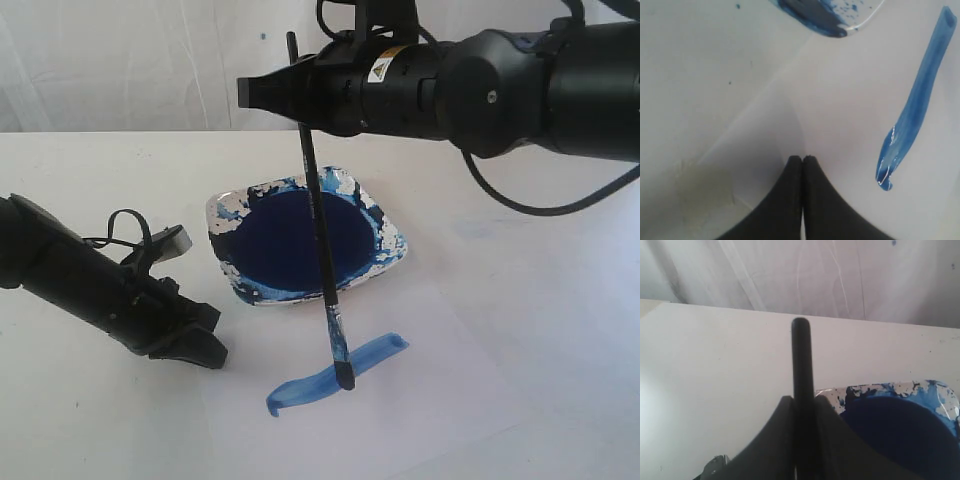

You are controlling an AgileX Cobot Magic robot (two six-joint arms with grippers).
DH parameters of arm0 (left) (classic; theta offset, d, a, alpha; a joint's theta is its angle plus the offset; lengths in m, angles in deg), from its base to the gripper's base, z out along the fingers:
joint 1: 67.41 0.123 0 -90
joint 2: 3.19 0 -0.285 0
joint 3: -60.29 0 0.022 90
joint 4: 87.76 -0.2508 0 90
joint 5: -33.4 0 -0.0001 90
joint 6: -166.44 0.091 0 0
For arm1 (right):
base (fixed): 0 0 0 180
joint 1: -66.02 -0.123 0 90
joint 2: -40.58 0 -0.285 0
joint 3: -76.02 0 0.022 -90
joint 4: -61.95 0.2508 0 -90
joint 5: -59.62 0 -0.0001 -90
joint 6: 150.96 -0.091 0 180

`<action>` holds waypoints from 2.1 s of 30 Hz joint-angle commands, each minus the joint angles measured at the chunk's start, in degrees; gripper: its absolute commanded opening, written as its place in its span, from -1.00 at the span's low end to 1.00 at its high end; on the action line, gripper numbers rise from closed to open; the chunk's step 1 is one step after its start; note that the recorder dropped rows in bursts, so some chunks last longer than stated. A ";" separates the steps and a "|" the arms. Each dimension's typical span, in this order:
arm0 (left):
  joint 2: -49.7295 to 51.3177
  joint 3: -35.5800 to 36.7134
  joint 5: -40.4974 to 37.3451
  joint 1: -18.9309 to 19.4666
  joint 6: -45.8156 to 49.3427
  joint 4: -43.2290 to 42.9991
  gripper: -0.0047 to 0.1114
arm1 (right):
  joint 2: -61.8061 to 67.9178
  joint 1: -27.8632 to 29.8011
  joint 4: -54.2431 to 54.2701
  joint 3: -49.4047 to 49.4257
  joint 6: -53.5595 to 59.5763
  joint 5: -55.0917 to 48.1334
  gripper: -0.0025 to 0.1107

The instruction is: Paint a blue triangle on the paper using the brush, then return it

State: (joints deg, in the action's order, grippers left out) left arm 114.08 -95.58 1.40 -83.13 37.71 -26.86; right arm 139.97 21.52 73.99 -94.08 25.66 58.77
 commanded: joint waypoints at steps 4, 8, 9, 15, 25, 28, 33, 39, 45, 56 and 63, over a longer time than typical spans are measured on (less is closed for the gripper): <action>0.34 0.53 1.02 -0.28 0.10 -2.29 -0.92 | -5.80 0.01 -0.20 4.50 2.59 -0.93 -0.96; 0.34 0.53 1.02 -0.28 0.10 -2.29 -0.92 | -9.54 0.01 -0.20 8.42 3.38 -0.26 -0.96; 0.34 0.53 1.02 -0.28 0.10 -2.29 -0.92 | -10.20 0.01 -0.20 9.26 3.38 0.17 -0.96; 0.34 0.53 1.02 -0.28 0.10 -2.29 -0.92 | -11.48 0.01 -0.06 14.97 3.38 7.46 -0.96; 0.34 0.53 1.02 -0.28 0.10 -2.29 -0.92 | -10.30 0.75 1.62 20.71 3.00 15.10 -0.96; 0.34 0.53 1.02 -0.28 0.10 -2.29 -0.92 | -10.05 1.41 3.74 20.76 2.77 14.70 -0.96; 0.34 0.53 1.02 -0.28 0.10 -2.29 -0.92 | -7.76 1.76 3.85 20.76 2.77 14.19 -0.96; 0.34 0.53 1.02 -0.28 0.10 -2.29 -0.92 | -6.38 1.76 3.85 20.76 1.71 16.33 -0.96; 0.34 0.53 1.02 -0.28 0.10 -2.29 -0.92 | -6.27 2.34 3.96 20.76 1.71 15.86 -0.96; 0.34 0.53 1.02 -0.28 0.10 -2.29 -0.92 | -3.80 2.34 3.85 20.76 3.38 18.16 -0.96; 0.34 0.53 1.02 -0.28 0.10 -2.29 -0.92 | -0.64 2.34 3.85 20.76 5.66 22.39 -0.96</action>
State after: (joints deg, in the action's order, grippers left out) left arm 114.08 -95.58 1.40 -83.13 37.71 -26.86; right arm 138.59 23.65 77.95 -73.54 29.42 78.38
